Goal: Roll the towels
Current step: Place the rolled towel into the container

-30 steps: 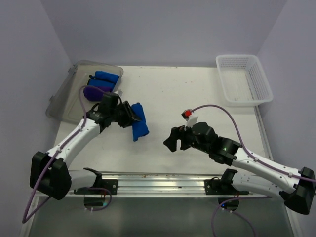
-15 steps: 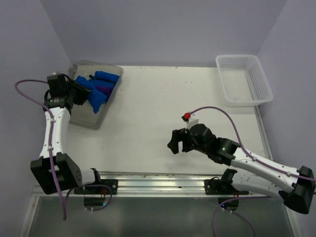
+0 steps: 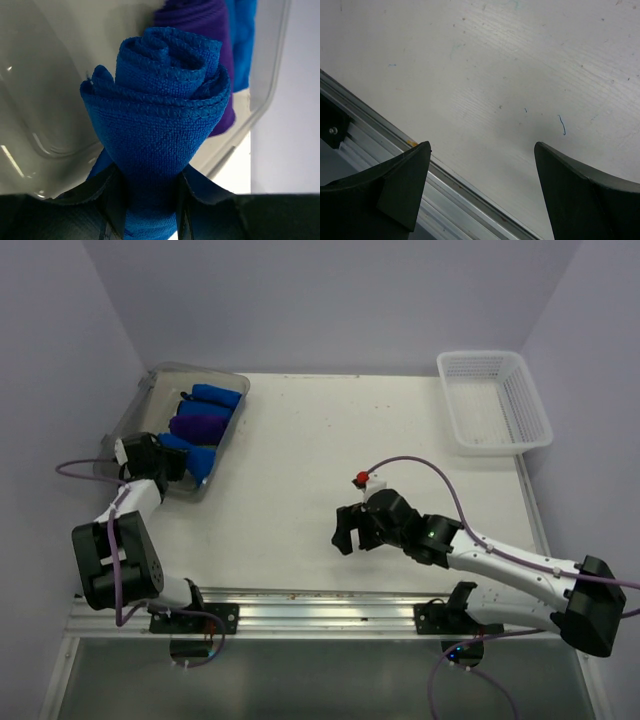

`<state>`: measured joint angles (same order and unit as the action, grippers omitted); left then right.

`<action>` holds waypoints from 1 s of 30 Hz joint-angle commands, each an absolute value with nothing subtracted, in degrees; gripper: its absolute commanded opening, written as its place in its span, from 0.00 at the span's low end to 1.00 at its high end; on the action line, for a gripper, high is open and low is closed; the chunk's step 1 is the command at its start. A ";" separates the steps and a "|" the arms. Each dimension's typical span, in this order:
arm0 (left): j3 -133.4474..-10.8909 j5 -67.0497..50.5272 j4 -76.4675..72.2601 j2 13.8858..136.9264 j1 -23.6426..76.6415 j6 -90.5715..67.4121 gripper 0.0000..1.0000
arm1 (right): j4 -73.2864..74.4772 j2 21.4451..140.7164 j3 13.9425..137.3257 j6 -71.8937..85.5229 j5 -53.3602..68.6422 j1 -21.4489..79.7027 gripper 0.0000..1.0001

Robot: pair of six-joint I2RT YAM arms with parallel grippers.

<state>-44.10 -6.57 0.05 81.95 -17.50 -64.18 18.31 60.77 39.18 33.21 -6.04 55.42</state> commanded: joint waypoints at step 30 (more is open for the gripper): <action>-57.48 -7.65 -10.55 105.03 -17.31 -65.92 0.50 | 12.66 72.33 43.42 33.05 -0.62 55.28 0.88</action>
<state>-55.22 -7.25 -10.92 104.66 -17.54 -66.85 15.05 71.37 40.69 33.21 -1.76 55.42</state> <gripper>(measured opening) 0.469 0.884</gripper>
